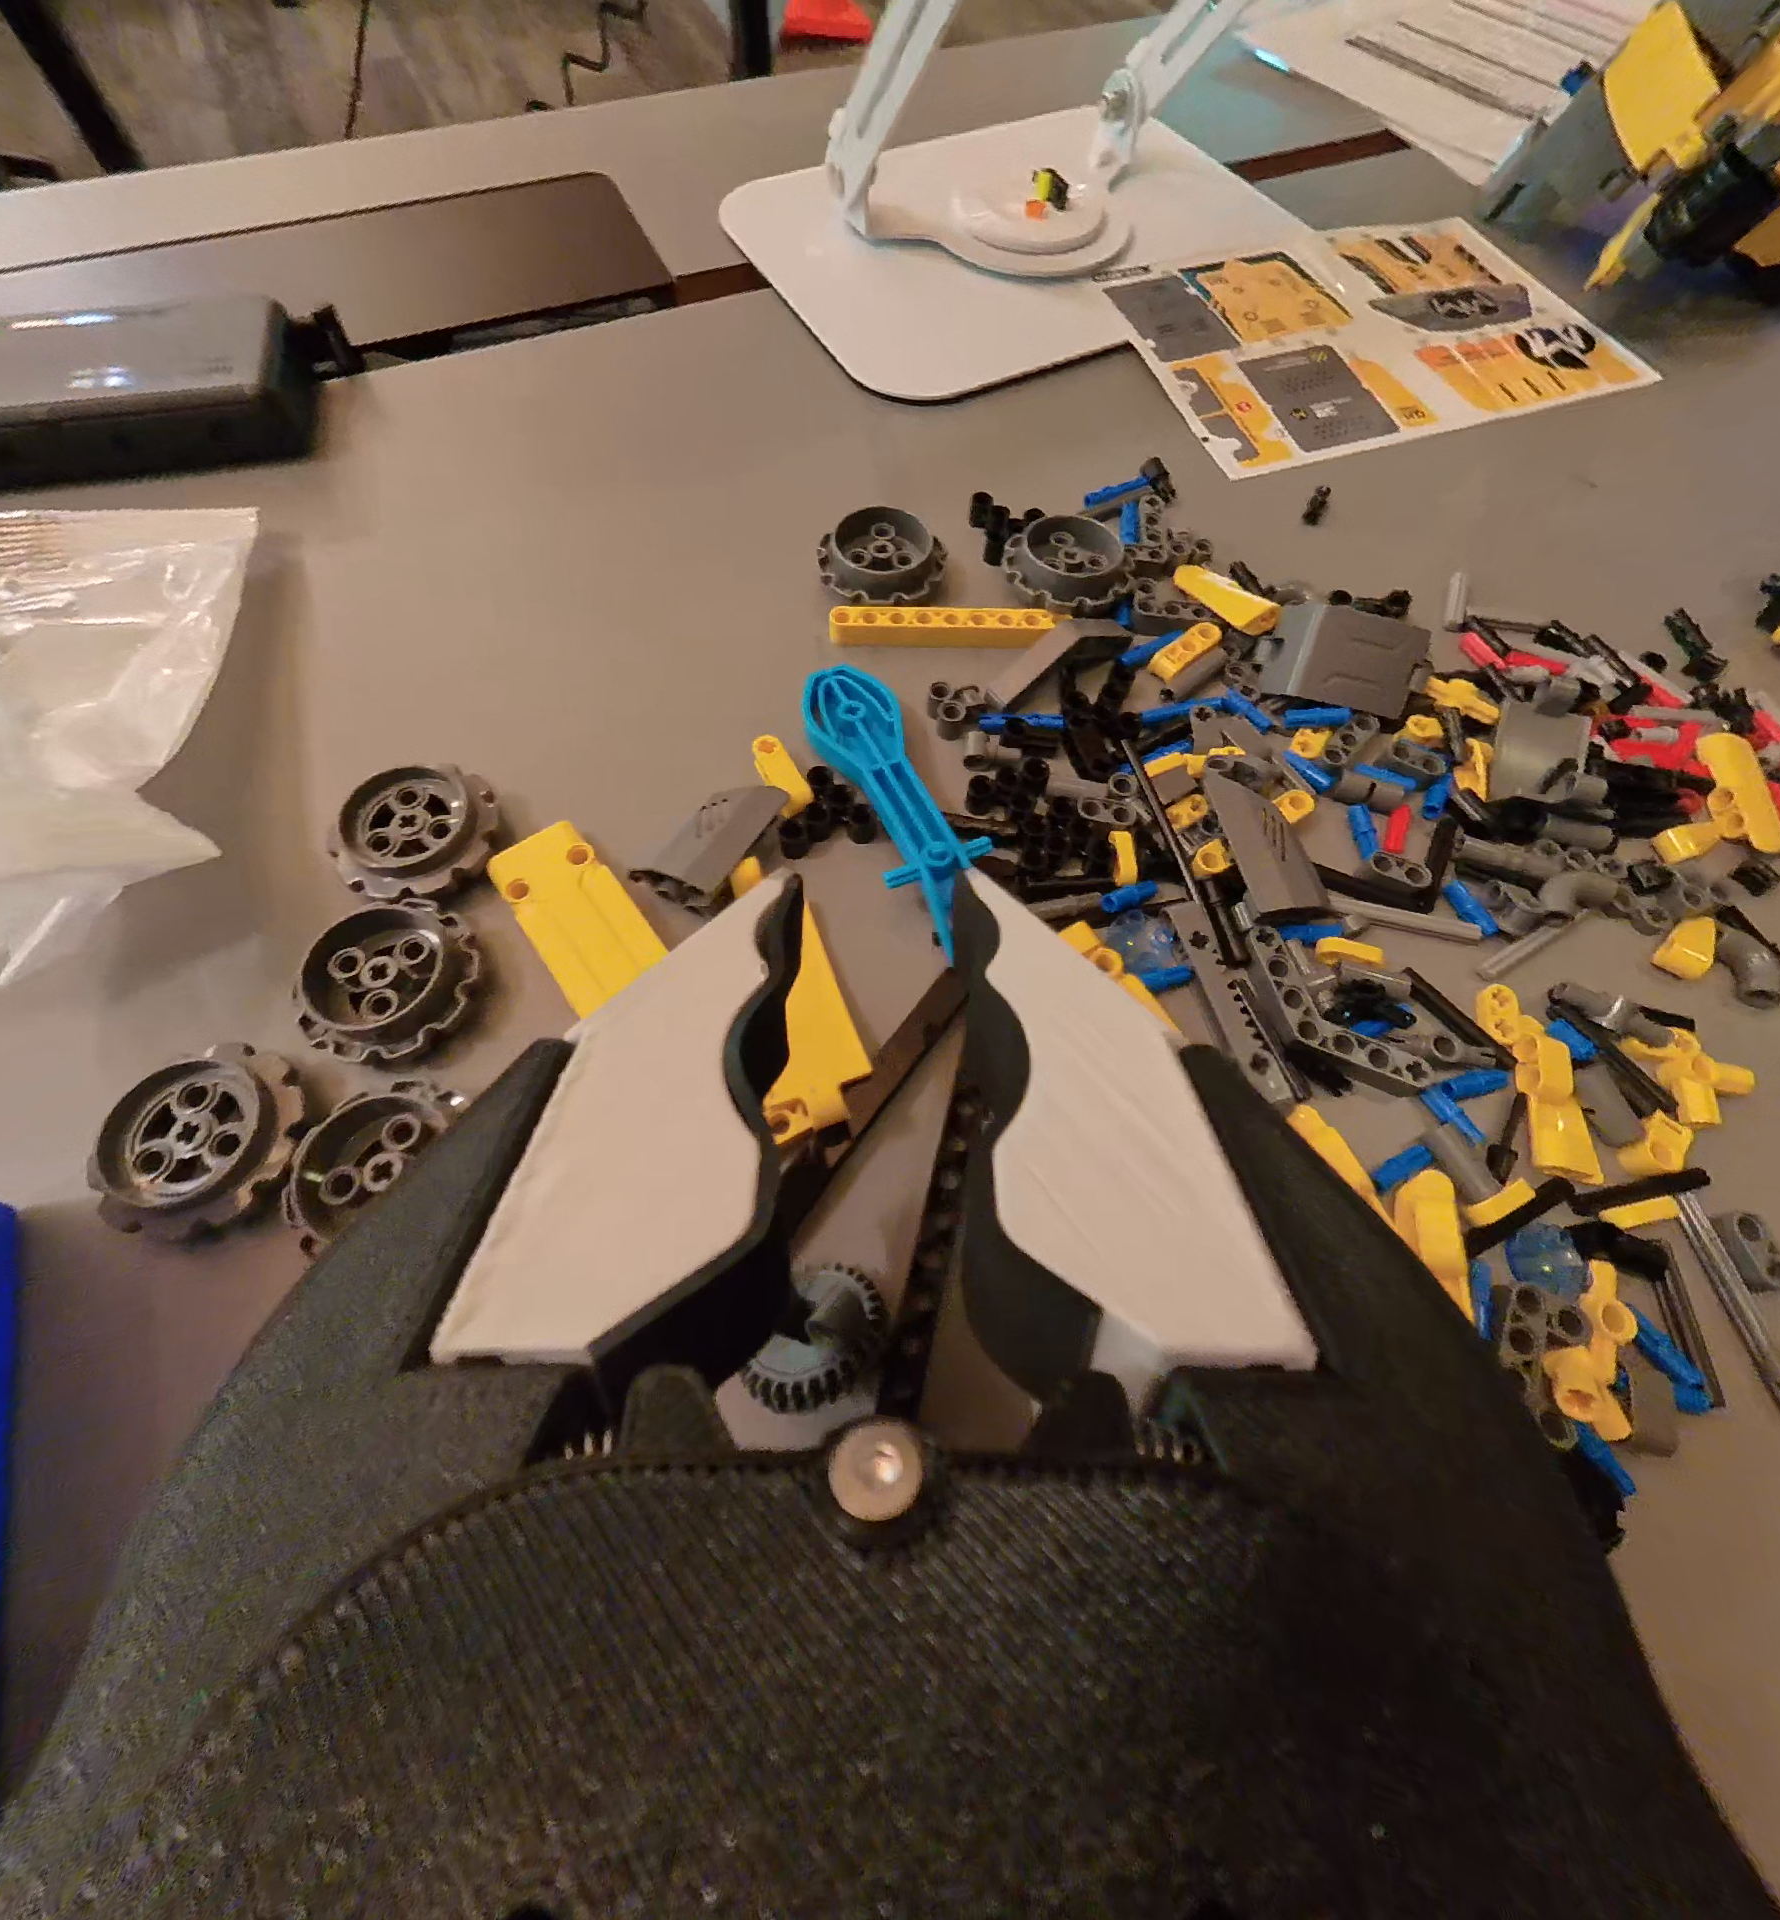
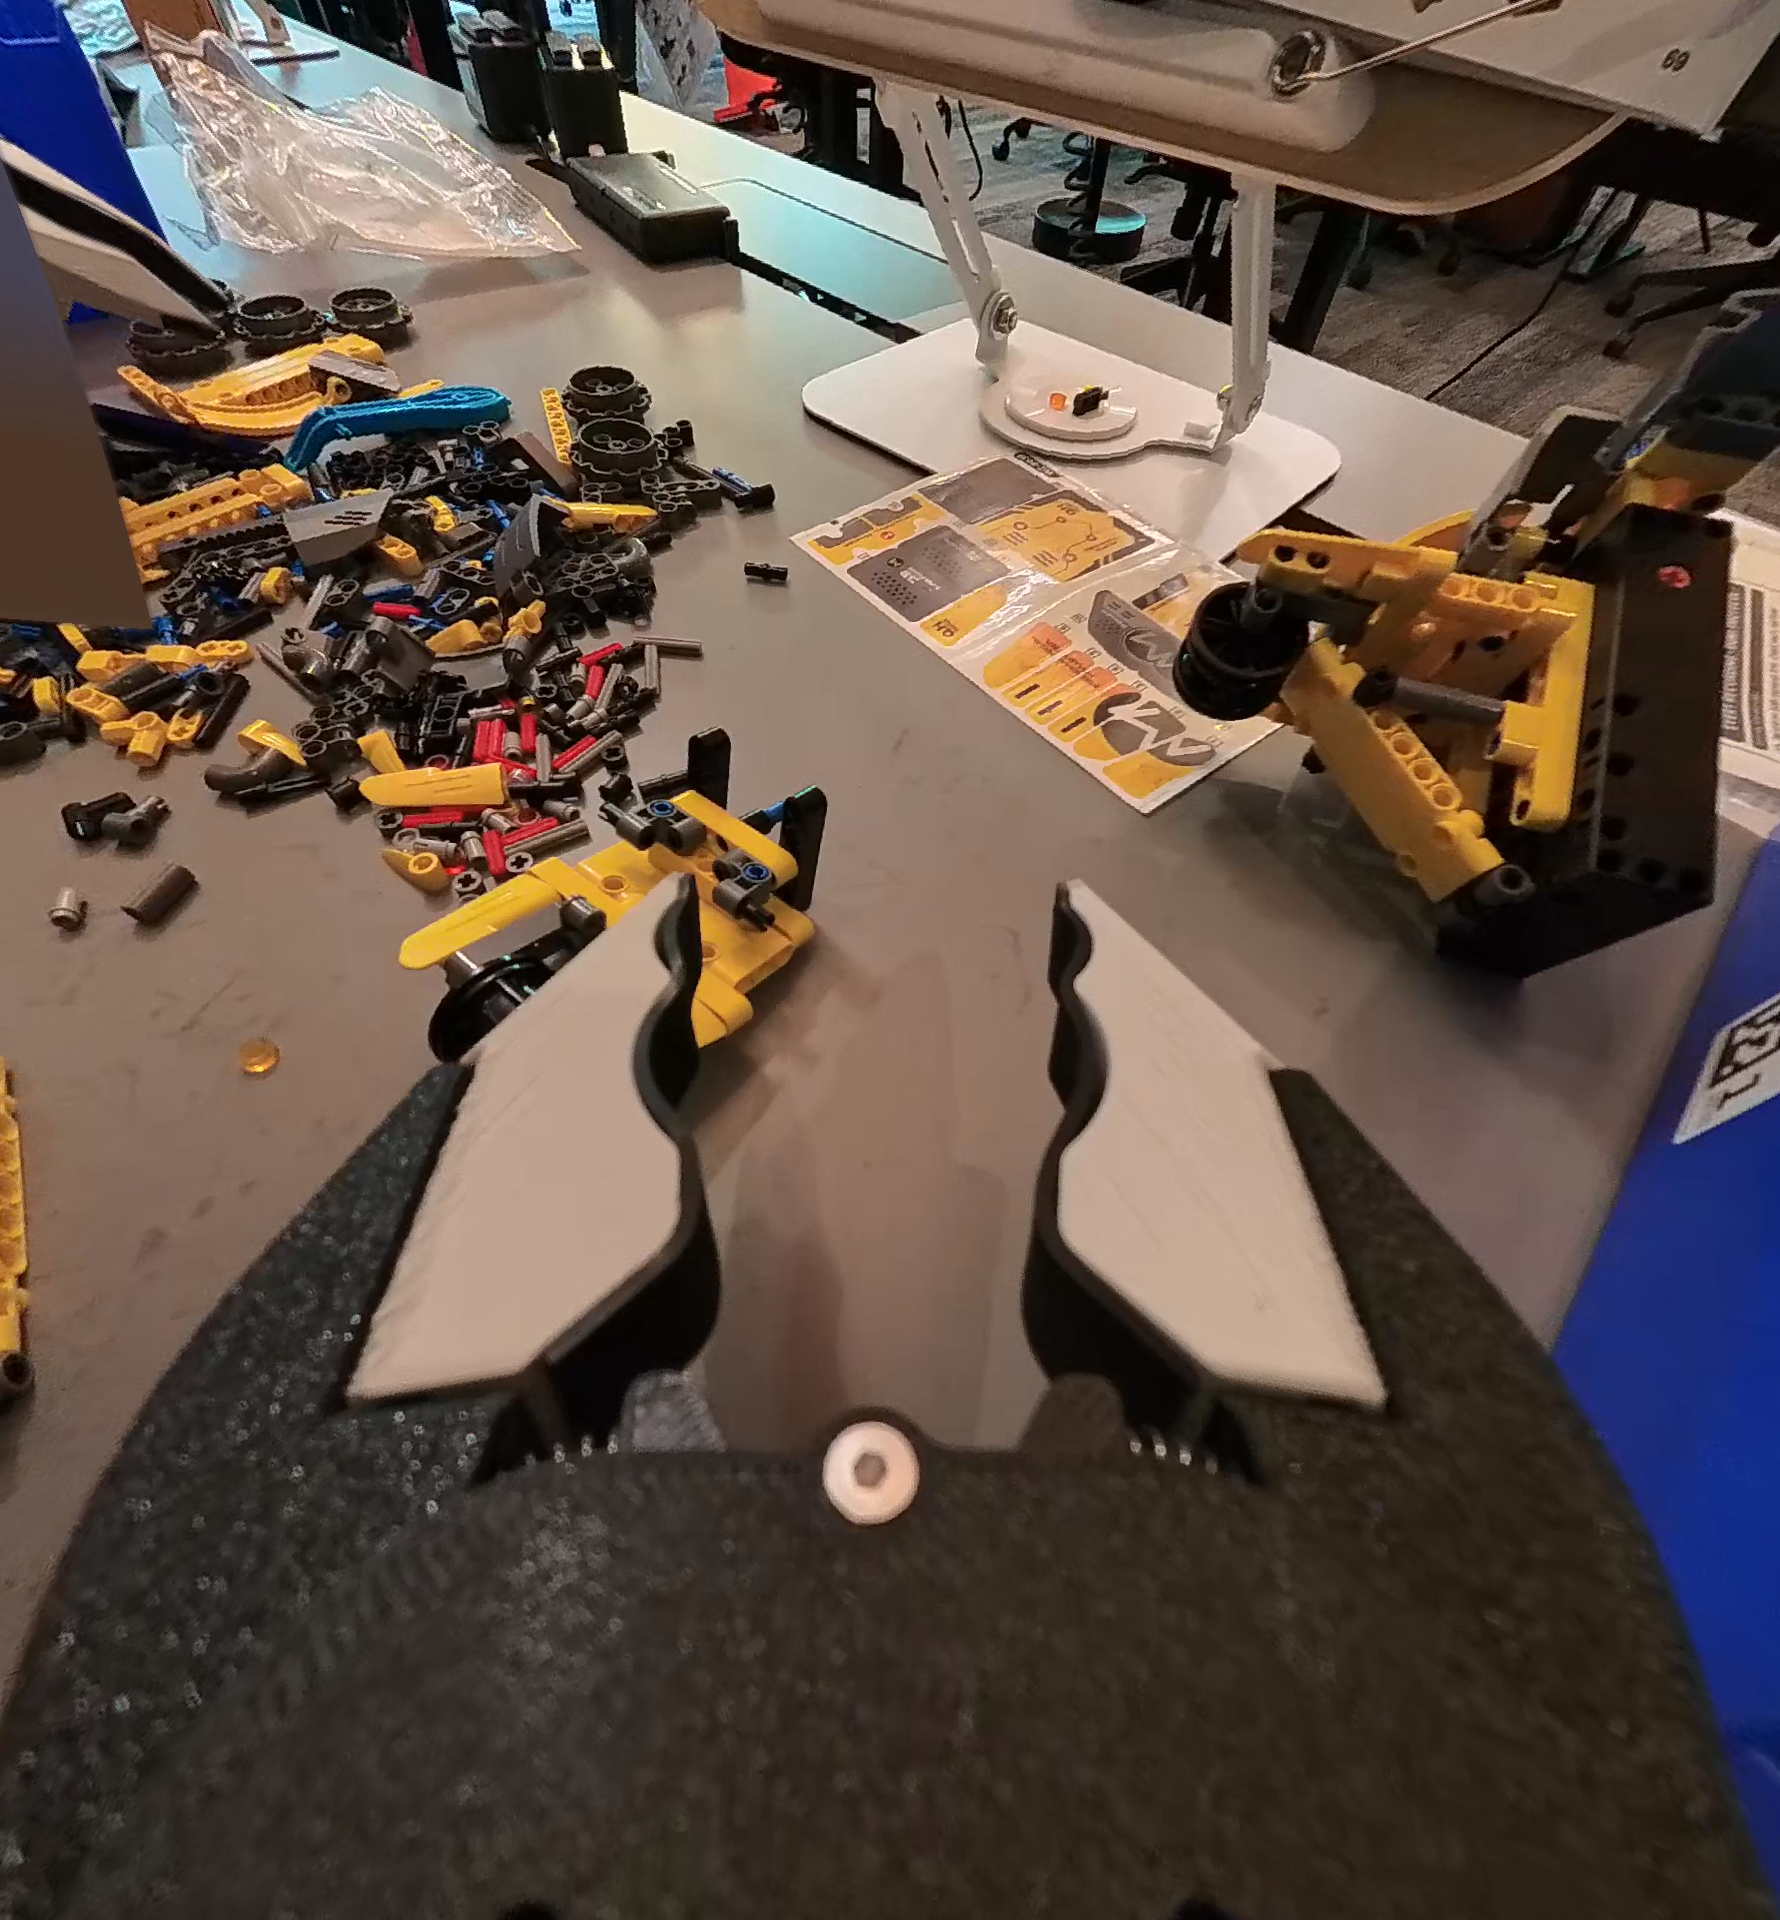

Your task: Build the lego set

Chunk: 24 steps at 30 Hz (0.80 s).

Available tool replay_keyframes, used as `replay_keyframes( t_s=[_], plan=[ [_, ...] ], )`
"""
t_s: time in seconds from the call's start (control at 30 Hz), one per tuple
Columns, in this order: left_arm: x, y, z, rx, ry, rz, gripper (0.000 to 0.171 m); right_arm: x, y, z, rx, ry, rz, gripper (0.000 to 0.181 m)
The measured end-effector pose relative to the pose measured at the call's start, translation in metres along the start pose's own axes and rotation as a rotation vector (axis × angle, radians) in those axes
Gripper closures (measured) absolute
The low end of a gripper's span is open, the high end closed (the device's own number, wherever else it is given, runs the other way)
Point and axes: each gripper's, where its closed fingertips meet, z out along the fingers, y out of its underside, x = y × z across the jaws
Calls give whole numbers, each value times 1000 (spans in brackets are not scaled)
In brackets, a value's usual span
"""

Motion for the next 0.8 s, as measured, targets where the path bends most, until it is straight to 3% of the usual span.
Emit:
replay_keyframes(
  t_s=[0.33, 0.8],
  plan=[
    [29, 10, 13, -62, 95, 84, 139, -1, 1, 0, -7, 0, -7, 114],
    [61, 4, 15, -54, 149, 131, 136, -2, 2, 1, -17, -1, -20, 114]
  ],
)
